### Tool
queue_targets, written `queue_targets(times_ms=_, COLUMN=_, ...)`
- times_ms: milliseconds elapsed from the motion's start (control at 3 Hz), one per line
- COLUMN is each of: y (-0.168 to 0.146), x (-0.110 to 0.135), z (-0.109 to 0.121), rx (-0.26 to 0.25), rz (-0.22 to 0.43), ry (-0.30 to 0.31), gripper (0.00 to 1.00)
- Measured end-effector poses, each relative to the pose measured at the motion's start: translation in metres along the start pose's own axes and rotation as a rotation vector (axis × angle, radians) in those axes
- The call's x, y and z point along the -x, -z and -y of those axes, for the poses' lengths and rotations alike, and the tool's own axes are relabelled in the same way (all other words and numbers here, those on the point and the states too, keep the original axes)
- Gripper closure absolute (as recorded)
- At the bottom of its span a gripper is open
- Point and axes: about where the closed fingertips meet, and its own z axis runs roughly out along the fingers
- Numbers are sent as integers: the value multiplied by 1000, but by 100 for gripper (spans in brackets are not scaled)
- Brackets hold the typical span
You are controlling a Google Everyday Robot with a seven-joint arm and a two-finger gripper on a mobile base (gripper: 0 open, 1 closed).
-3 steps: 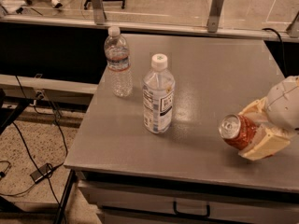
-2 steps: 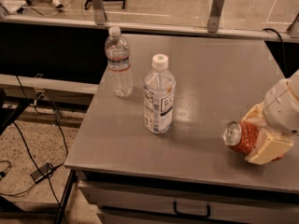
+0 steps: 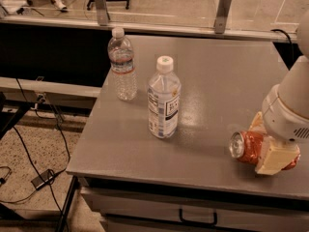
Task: Knock coke can over
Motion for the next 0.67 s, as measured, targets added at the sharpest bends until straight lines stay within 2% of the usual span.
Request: queue_targets(times_ms=667, y=-6, x=9, z=-2, rx=-20, rz=-11, ry=-9, gripper=35)
